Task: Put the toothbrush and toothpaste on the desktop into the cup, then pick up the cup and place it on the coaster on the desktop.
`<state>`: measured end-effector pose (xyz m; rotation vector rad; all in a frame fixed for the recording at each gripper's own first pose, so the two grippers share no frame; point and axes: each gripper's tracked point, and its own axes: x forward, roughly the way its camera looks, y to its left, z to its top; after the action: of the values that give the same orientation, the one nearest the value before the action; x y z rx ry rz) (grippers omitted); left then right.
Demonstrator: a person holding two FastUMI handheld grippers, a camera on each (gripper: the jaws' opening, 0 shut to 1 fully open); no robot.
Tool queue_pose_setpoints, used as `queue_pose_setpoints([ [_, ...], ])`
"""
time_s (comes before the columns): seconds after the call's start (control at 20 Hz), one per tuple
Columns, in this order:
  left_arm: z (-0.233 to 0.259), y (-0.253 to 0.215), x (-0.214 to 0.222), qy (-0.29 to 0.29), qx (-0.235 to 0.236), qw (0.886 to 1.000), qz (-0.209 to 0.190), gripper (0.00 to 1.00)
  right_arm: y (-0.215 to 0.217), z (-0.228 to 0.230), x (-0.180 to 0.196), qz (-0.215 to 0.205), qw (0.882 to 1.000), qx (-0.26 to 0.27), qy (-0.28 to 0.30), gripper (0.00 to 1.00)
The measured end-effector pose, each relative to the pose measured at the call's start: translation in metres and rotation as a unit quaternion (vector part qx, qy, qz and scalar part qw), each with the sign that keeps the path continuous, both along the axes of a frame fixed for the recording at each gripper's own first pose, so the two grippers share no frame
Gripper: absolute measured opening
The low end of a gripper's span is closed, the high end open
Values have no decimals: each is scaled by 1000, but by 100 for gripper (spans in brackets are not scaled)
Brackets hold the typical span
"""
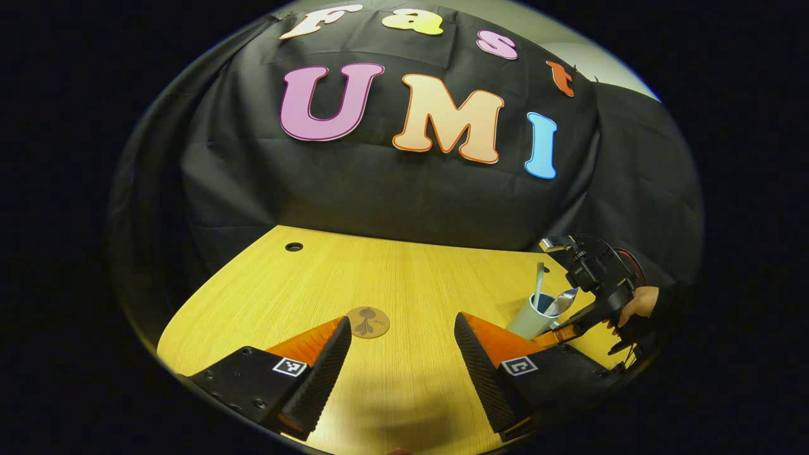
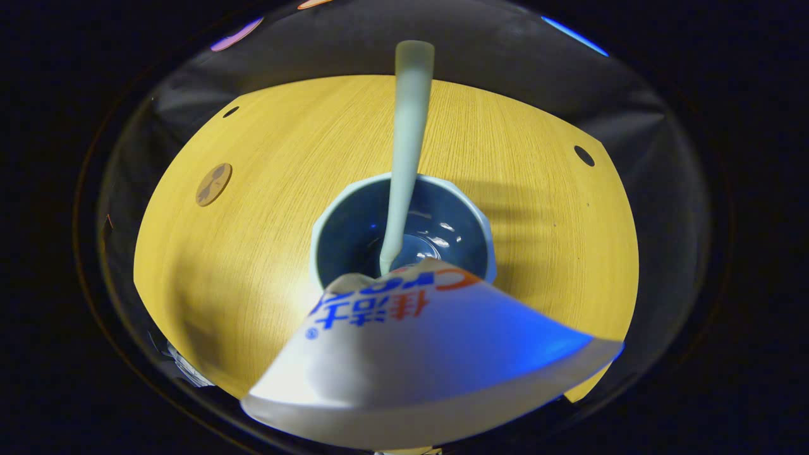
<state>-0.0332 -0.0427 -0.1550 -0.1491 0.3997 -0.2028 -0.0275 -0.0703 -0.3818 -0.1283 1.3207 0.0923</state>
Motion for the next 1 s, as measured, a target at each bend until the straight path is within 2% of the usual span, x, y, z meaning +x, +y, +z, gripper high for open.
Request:
queue_pose_setpoints([
  [0.25,1,3,-1,-1,-5,1000,3,95,3,17,9,9,1000,5,-21,31],
  [0.45,2,12,-3,-2,-10,1000,9,95,29,30,11,27,999,14,-29,31],
  [1.0,-8,88,-22,7,-17,998,67,95,161,47,39,115,992,42,-36,31],
])
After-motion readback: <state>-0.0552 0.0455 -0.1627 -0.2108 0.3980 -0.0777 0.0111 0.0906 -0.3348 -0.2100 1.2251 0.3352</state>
